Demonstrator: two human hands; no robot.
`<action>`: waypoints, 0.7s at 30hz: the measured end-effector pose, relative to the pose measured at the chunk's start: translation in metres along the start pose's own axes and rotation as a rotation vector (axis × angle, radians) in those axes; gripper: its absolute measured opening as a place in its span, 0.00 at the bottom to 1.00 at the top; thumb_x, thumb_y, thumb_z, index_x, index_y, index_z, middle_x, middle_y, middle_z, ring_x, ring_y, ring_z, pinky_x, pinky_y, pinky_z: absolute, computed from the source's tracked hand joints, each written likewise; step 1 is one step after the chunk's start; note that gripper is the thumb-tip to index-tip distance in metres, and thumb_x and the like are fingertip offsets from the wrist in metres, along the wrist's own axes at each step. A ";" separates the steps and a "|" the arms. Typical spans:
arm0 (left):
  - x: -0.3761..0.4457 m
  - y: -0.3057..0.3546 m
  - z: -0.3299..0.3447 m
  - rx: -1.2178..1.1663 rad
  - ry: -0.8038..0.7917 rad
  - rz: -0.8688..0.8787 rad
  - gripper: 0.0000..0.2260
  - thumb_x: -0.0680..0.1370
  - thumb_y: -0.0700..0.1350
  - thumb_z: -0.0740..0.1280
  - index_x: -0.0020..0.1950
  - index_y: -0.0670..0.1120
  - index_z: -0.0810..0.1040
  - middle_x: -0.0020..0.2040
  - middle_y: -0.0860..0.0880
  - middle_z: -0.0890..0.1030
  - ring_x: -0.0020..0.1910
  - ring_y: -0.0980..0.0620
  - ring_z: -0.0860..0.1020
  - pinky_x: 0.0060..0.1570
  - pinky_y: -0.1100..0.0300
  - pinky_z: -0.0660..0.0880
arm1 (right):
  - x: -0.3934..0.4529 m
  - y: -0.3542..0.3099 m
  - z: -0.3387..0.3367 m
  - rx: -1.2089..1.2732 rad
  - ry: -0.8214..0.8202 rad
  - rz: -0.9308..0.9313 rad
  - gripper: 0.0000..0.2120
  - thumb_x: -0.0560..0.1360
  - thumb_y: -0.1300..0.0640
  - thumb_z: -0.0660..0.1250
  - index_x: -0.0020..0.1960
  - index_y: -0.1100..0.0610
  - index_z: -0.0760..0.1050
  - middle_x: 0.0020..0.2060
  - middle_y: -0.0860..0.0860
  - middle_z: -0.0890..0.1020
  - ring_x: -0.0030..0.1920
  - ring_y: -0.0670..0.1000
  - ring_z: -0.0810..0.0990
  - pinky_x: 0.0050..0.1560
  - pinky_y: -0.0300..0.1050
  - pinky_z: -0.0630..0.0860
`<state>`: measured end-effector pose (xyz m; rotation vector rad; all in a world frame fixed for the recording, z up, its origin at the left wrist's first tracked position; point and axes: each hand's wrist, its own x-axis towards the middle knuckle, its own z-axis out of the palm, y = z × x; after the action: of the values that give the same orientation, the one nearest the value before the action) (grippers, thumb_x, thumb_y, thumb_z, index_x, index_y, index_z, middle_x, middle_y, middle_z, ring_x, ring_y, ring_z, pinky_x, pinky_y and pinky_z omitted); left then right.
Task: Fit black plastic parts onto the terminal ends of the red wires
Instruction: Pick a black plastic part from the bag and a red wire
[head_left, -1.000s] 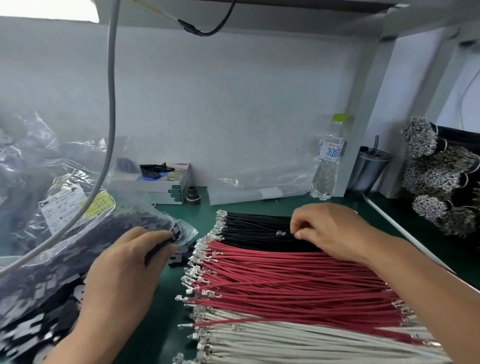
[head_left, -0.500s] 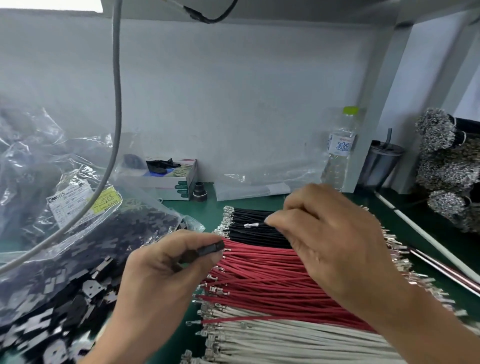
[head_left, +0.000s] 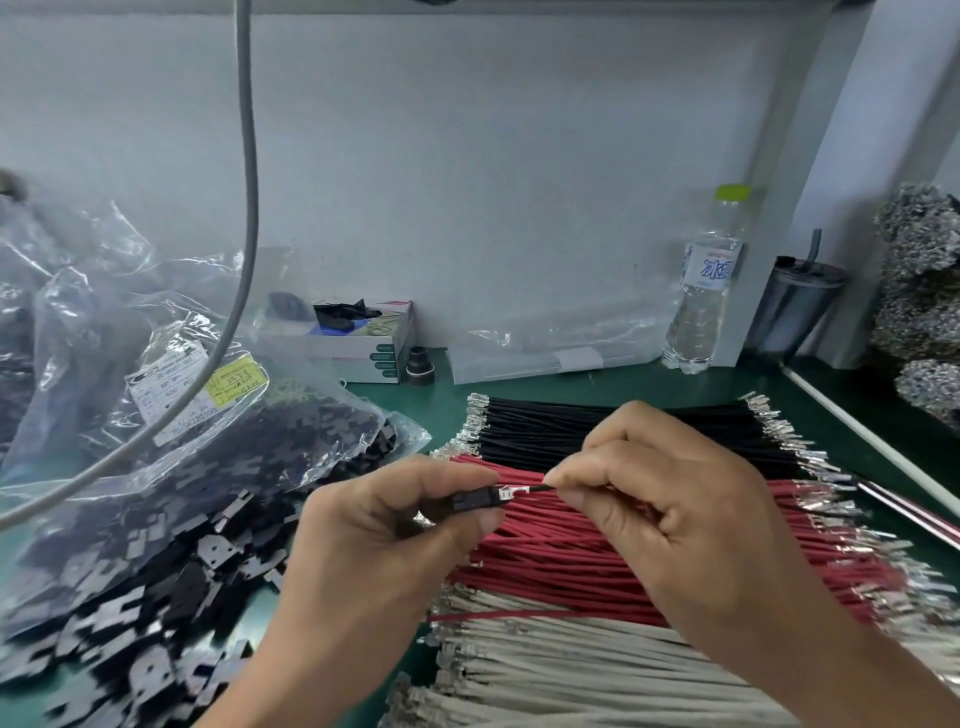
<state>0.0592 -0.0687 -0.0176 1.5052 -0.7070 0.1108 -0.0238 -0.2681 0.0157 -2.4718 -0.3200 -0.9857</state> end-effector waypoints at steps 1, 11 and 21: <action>0.000 0.001 0.000 0.001 -0.013 -0.003 0.12 0.65 0.43 0.83 0.45 0.55 0.89 0.43 0.46 0.88 0.40 0.46 0.85 0.43 0.59 0.83 | 0.000 0.000 0.000 -0.006 -0.020 -0.003 0.07 0.78 0.51 0.67 0.48 0.50 0.85 0.42 0.41 0.77 0.39 0.42 0.77 0.40 0.31 0.69; -0.005 0.007 -0.003 0.072 -0.078 -0.010 0.08 0.69 0.46 0.82 0.46 0.55 0.89 0.40 0.47 0.86 0.35 0.51 0.82 0.35 0.57 0.80 | -0.005 -0.010 0.011 -0.047 -0.046 -0.053 0.08 0.80 0.52 0.66 0.50 0.53 0.83 0.43 0.42 0.77 0.43 0.43 0.77 0.41 0.39 0.76; -0.007 0.006 -0.001 0.163 -0.044 -0.050 0.11 0.67 0.53 0.83 0.46 0.62 0.88 0.40 0.53 0.88 0.35 0.53 0.84 0.37 0.59 0.81 | -0.006 0.000 0.008 0.026 -0.073 0.024 0.05 0.77 0.52 0.69 0.46 0.51 0.82 0.40 0.40 0.77 0.42 0.43 0.78 0.42 0.41 0.76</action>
<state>0.0511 -0.0650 -0.0158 1.6846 -0.7089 0.0995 -0.0234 -0.2641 0.0064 -2.4859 -0.3241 -0.8782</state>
